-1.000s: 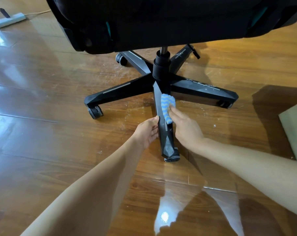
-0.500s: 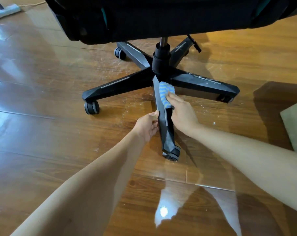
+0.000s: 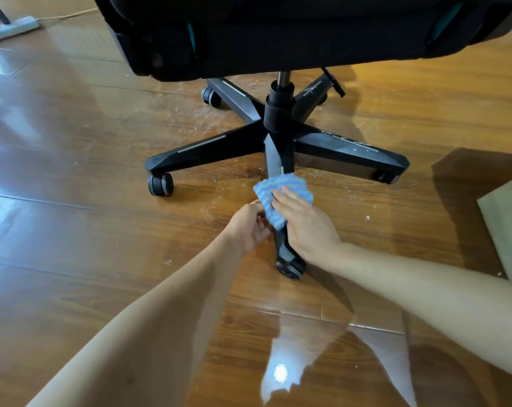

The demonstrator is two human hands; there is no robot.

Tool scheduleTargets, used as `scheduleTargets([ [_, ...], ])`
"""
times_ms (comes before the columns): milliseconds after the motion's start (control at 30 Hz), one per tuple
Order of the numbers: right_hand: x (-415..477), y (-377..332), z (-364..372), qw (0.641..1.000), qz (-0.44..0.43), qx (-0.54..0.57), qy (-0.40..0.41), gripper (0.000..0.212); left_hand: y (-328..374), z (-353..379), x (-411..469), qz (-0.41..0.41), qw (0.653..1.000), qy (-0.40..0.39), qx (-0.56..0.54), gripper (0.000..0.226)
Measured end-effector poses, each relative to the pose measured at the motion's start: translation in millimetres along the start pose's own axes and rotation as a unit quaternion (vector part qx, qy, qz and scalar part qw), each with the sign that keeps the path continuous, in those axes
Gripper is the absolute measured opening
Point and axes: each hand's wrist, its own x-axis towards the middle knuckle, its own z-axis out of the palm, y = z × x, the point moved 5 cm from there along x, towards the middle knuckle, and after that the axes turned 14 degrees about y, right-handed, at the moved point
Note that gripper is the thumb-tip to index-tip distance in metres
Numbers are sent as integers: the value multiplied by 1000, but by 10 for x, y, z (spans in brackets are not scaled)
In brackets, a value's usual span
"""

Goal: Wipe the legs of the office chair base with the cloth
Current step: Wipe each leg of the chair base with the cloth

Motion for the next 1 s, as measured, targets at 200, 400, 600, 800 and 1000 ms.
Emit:
scheduleTargets([
  [200, 491, 28, 132, 999, 26, -29, -15, 62, -4, -142, -101, -29, 997, 38, -52, 37],
  [400, -630, -186, -1, 993, -118, 4, -27, 56, 48, -119, -43, -7, 999, 40, 22, 41],
  [600, -116, 45, -48, 999, -3, 42, 2, 58, 31, -38, -91, 2, 999, 48, 12, 41],
  [800, -347, -48, -47, 999, -37, 25, 9, 59, 17, -59, -168, 4, 999, 40, 29, 51],
  [1000, -996, 0, -142, 986, -161, 34, -9, 53, 17, -73, -153, 18, 996, 62, 68, 44],
])
